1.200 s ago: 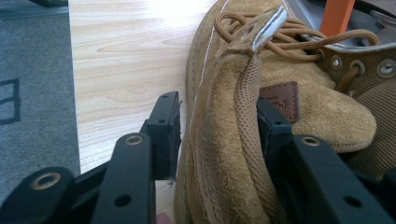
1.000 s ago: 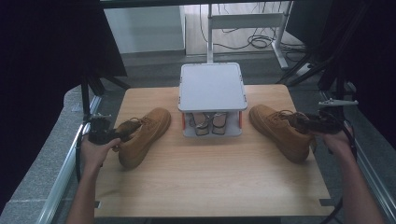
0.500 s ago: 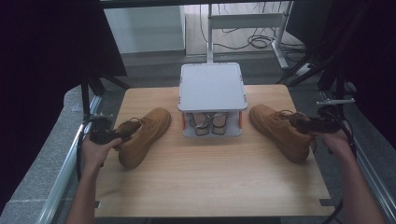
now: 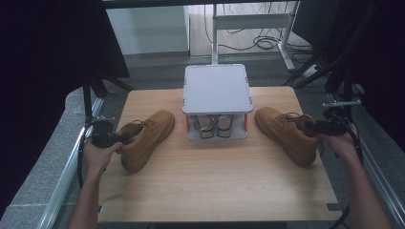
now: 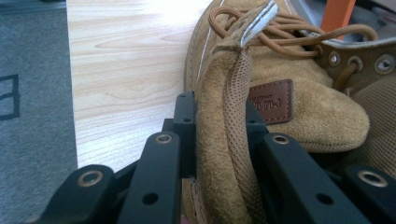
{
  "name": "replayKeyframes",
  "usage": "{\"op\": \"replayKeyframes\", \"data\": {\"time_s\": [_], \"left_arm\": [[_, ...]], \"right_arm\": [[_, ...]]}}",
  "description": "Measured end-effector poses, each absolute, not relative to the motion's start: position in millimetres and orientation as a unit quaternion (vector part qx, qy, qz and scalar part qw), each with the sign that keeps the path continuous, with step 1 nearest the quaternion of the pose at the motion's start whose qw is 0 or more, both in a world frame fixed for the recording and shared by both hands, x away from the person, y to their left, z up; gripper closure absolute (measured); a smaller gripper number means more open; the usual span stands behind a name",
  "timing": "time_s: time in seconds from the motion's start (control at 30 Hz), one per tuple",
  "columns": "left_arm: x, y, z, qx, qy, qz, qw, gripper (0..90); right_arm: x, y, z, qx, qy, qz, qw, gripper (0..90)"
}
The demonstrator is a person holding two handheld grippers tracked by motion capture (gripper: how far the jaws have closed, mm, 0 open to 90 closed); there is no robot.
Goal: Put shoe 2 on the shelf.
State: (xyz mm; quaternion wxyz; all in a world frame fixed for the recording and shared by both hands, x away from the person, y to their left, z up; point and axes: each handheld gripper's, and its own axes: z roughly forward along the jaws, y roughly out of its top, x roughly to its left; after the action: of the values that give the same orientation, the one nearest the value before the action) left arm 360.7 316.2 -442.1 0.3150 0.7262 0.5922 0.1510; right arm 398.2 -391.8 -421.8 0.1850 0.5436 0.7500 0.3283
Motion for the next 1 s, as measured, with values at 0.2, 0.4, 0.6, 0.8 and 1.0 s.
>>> {"op": "replayKeyframes", "data": {"time_s": [0.2, 0.4, 0.6, 0.8, 1.0], "left_arm": [[359, 318, -443, 0.706, 0.597, 0.15, 0.35, 76.5], [358, 311, -435, 0.697, 0.59, 0.159, 0.374, 77.2], [358, 306, -421, 0.699, 0.58, 0.172, 0.381, 77.1], [355, 310, -409, 0.689, 0.579, 0.178, 0.398, 76.8], [349, 313, -394, 0.677, 0.575, 0.186, 0.421, 76.6]], "right_arm": [[392, -391, -423, 0.543, 0.74, 0.348, 0.19, 78.0], [385, -383, -417, 0.531, 0.735, 0.369, 0.205, 78.8], [382, -379, -411, 0.523, 0.736, 0.372, 0.217, 79.0], [378, -377, -403, 0.52, 0.731, 0.377, 0.232, 79.1], [370, -380, -385, 0.521, 0.715, 0.393, 0.251, 79.0]]}}
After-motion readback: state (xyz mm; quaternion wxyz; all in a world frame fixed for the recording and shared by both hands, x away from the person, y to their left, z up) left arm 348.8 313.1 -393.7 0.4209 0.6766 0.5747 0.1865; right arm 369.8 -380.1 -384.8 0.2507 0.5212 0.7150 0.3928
